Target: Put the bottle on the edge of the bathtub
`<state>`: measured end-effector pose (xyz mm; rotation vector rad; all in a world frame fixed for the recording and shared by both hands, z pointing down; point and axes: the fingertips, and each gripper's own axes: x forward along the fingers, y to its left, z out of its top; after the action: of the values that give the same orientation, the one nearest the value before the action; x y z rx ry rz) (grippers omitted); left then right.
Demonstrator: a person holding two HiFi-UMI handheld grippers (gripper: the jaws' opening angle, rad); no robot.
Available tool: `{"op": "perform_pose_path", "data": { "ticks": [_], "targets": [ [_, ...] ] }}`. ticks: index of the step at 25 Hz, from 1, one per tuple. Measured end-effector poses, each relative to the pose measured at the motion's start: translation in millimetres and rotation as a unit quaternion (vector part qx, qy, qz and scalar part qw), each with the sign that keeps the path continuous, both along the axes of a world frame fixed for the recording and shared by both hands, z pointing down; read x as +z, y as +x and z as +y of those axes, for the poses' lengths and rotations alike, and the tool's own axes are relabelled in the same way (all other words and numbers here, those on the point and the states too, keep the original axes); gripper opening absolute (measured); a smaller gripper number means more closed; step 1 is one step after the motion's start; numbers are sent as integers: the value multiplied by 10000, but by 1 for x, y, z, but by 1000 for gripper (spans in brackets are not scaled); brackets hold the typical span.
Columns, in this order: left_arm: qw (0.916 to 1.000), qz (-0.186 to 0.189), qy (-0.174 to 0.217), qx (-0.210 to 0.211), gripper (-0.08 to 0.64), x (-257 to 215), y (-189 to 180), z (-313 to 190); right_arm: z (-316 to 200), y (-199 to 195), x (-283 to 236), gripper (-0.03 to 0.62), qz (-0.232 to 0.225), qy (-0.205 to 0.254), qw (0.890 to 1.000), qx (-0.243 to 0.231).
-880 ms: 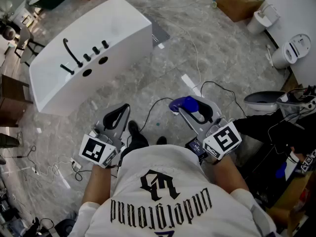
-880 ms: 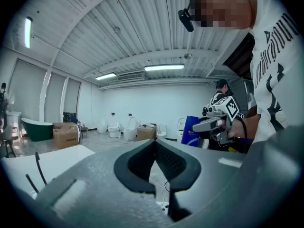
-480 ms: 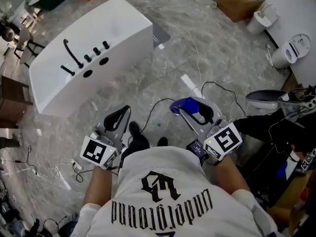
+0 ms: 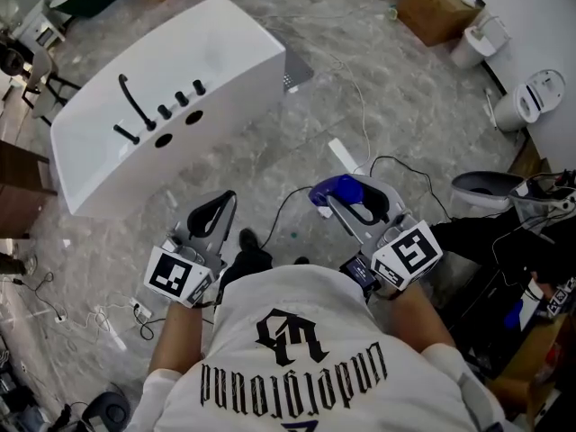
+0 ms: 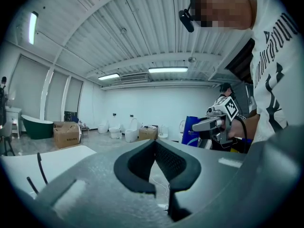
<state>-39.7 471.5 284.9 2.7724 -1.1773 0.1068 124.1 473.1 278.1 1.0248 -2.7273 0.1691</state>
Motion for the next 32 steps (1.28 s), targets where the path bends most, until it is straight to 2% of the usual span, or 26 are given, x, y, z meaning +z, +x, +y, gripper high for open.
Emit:
{"op": "perform_pose_path", "data": {
  "ticks": [9,15,24,32],
  "targets": [
    [9998,-11,87,161,8,-10,-85,-68,-62,-83,-12,153,-46,86,9998,188],
    [9996,-15,88,255,8,-10,-122,-92,-85,-118,-16,153,-65,117,9994,305],
    [9999,0,-14,130,8,0,-144,-116,-116,-143,-6,153,-64,19,9999,142],
    [9997,-101,-157,-182,8,9,-129,-147,-167,-126,-3,153,-316,-74,9994,-125]
  ]
}}
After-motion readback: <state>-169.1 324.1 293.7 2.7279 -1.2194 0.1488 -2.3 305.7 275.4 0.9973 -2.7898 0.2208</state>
